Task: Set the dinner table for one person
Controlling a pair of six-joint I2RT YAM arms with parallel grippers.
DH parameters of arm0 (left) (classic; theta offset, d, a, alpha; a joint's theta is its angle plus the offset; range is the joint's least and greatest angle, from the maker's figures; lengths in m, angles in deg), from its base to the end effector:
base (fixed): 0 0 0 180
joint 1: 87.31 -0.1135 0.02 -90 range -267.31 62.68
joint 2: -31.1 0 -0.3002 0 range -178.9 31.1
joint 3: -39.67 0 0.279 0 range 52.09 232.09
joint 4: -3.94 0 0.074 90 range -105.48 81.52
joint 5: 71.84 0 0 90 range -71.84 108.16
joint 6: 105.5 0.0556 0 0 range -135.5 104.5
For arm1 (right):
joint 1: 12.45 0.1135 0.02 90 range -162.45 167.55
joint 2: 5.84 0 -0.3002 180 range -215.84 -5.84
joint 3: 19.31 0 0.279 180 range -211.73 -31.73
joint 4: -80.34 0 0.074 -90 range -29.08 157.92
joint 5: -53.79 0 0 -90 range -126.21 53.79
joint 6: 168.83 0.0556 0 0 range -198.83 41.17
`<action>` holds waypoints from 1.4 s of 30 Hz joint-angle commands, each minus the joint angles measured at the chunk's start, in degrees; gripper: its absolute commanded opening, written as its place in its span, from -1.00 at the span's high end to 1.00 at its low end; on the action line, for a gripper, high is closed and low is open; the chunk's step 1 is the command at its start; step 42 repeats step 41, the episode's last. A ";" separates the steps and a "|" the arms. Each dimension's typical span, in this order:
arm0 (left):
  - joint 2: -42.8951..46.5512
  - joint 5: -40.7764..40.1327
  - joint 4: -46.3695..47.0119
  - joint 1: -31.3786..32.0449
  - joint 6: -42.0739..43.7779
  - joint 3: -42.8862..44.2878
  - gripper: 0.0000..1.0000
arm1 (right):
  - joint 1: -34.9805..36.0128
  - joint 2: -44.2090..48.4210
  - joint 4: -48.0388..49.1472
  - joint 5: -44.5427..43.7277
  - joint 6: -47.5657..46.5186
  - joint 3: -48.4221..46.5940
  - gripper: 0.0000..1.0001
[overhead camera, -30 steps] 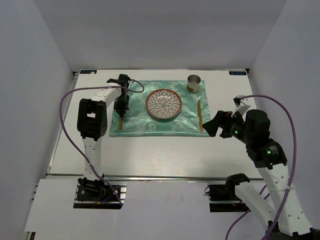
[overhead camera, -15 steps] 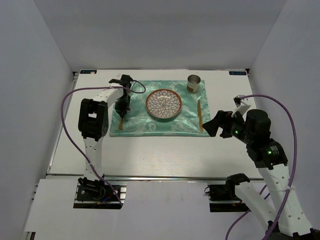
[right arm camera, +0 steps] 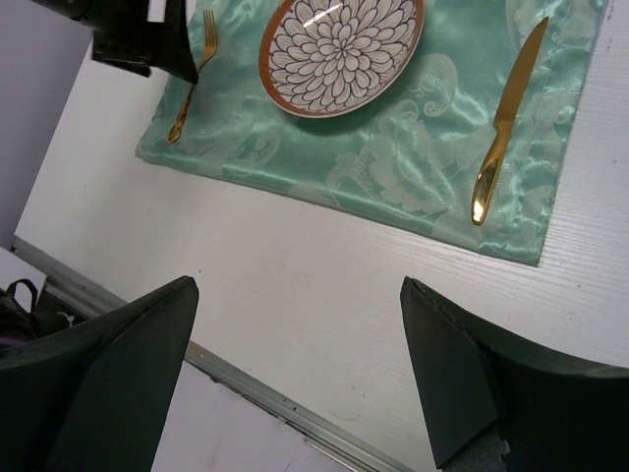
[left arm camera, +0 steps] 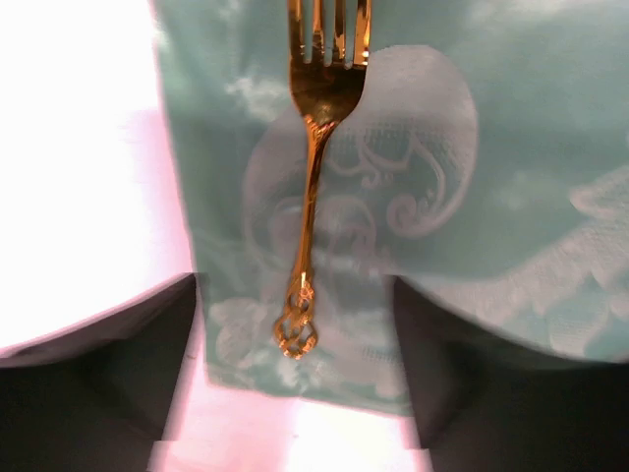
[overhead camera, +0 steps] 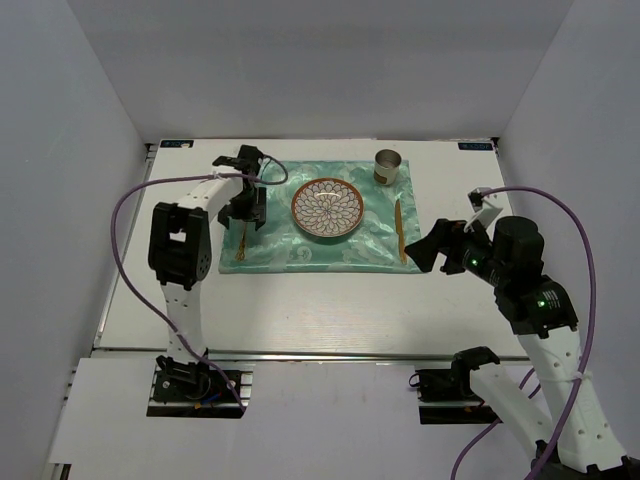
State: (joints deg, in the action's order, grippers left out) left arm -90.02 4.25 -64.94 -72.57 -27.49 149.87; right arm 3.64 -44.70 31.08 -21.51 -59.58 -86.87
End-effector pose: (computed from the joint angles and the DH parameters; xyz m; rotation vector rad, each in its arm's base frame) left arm 0.4596 -0.1071 0.1917 0.0380 2.8995 0.2843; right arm 0.1408 0.0553 0.3910 -0.1215 1.9701 0.6552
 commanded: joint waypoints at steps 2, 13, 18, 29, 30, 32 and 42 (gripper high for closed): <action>13.87 -2.69 1.45 -0.41 -4.70 -2.49 -0.96 | -0.19 -0.70 -1.99 -3.43 -1.49 -5.06 -0.78; 58.23 -10.34 -0.47 -0.24 -17.19 -25.78 -0.96 | 0.34 -1.06 -17.38 -26.03 -3.51 -17.99 -0.78; 67.23 -12.10 -8.99 -0.24 -17.19 -26.85 -0.96 | 0.51 1.14 -21.25 -27.09 -3.78 -20.54 -0.79; 84.64 -4.64 -13.40 -0.24 -15.78 -30.10 -0.96 | 2.53 9.14 -28.02 -29.99 -3.25 -18.35 -0.79; 84.99 -4.46 -13.93 -0.24 -15.78 -29.84 -0.96 | 2.71 9.58 -28.11 -30.08 -3.07 -17.65 -0.79; 84.82 -4.46 -14.55 -0.24 -15.70 -28.79 -0.96 | 2.97 10.54 -28.29 -30.17 -2.90 -17.03 -0.78; 85.35 -4.46 -14.02 -0.24 -15.43 -28.96 -0.96 | 3.06 10.55 -28.02 -30.87 -2.46 -17.02 -0.78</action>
